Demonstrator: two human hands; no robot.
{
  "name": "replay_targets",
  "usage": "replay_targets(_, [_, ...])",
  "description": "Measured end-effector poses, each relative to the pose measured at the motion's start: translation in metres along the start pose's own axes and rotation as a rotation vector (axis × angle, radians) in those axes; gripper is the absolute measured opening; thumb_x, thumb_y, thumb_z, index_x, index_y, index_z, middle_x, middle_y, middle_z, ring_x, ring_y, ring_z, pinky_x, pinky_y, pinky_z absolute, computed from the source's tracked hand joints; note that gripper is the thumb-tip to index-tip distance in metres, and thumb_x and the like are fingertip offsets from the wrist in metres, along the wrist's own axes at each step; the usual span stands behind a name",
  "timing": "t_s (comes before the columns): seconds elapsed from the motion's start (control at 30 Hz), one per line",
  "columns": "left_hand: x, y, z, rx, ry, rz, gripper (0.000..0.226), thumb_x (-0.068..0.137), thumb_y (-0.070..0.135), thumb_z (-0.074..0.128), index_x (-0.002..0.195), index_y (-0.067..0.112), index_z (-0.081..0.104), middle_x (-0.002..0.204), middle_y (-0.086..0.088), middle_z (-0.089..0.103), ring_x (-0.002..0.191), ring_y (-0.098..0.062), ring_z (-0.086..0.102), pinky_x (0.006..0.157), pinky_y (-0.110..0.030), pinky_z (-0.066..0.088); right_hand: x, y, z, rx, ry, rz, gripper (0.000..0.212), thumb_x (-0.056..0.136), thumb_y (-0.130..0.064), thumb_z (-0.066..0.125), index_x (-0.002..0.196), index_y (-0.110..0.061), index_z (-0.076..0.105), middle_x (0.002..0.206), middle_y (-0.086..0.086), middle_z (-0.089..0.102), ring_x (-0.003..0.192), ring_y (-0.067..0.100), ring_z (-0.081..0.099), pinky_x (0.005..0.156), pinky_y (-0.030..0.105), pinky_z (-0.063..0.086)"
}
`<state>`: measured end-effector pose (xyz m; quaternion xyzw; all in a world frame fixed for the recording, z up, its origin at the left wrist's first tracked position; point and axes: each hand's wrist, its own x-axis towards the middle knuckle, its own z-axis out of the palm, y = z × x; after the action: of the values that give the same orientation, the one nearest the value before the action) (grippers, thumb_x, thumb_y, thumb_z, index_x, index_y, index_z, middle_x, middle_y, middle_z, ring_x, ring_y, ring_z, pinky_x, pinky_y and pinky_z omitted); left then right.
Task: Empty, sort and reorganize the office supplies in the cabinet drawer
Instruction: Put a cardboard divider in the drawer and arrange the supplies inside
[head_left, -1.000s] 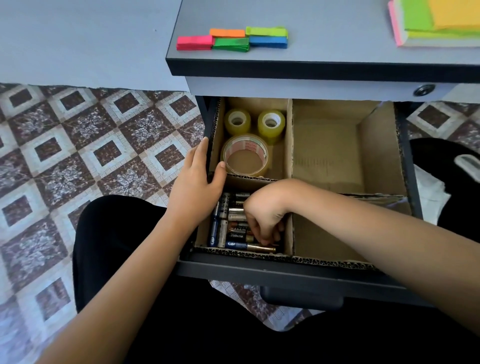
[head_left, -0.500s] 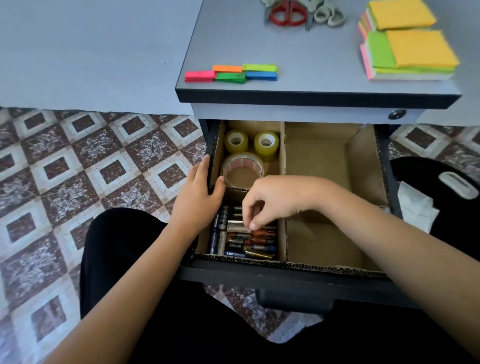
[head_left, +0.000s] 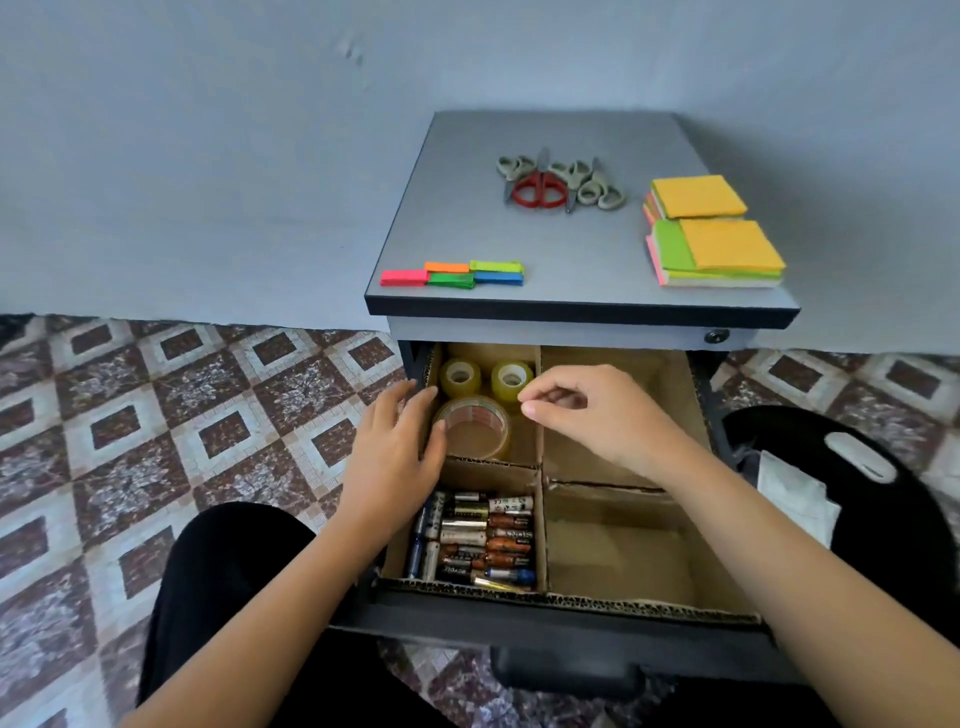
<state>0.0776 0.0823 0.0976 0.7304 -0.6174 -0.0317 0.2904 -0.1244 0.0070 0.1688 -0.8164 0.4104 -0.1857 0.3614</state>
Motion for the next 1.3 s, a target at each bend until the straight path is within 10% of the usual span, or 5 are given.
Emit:
replay_targets(0.57, [0.201,0.100,-0.050,-0.130,0.112,0.054,0.029,0.094,0.026,0.050,0.117,0.013,0.061,0.113,-0.007,0.060,0.101,-0.022,0.057,0.085,-0.029,0.044,0.093,-0.033,-0.113,-0.015,0.484,-0.027,0.014,0.088,-0.020,0.064,0.097,-0.013,0.072,0.091,-0.004,0.068,0.083,0.007,0.060,0.068,0.015,0.040])
replay_targets(0.77, [0.265,0.106,-0.044,-0.118,-0.043,-0.103,0.026,0.089,0.021,0.052,0.108,0.008,0.065,0.116,-0.013,0.063,0.110,-0.028,0.055,0.086,-0.030,0.043,0.155,-0.014,-0.131,-0.128,0.436,0.100,0.021,0.086,-0.022,0.065,0.100,-0.007,0.071,0.102,0.008,0.068,0.096,0.020,0.061,0.069,0.020,0.036])
replay_targets(0.97, [0.295,0.110,-0.019,-0.125,-0.149,-0.077,0.027,0.090,0.019,0.053,0.102,0.000,0.069,0.109,-0.017,0.066,0.106,-0.030,0.058,0.081,-0.028,0.044,0.200,0.000,-0.126,-0.241,0.405,0.222,0.024,0.085,-0.016,0.062,0.065,-0.006,0.052,0.058,0.006,0.043,0.066,0.023,0.044,0.054,0.032,0.026])
replay_targets(1.17, [0.318,0.103,0.015,-0.094,-0.218,-0.201,0.047,0.085,0.037,0.059,0.116,0.001,0.055,0.121,-0.021,0.055,0.113,-0.035,0.051,0.089,-0.035,0.042,0.238,0.024,-0.127,-0.380,0.389,0.330,0.012,0.089,-0.011,0.055,0.092,-0.001,0.061,0.105,0.021,0.063,0.100,0.035,0.058,0.067,0.027,0.034])
replay_targets(1.3, [0.323,0.097,0.027,0.060,-0.273,-0.223,0.071,0.082,0.053,0.062,0.132,0.007,0.043,0.133,-0.017,0.040,0.124,-0.035,0.040,0.099,-0.040,0.037,0.250,0.031,-0.133,-0.427,0.300,0.352,0.020,0.091,-0.016,0.057,0.075,-0.007,0.049,0.097,0.016,0.061,0.100,0.033,0.057,0.066,0.027,0.034])
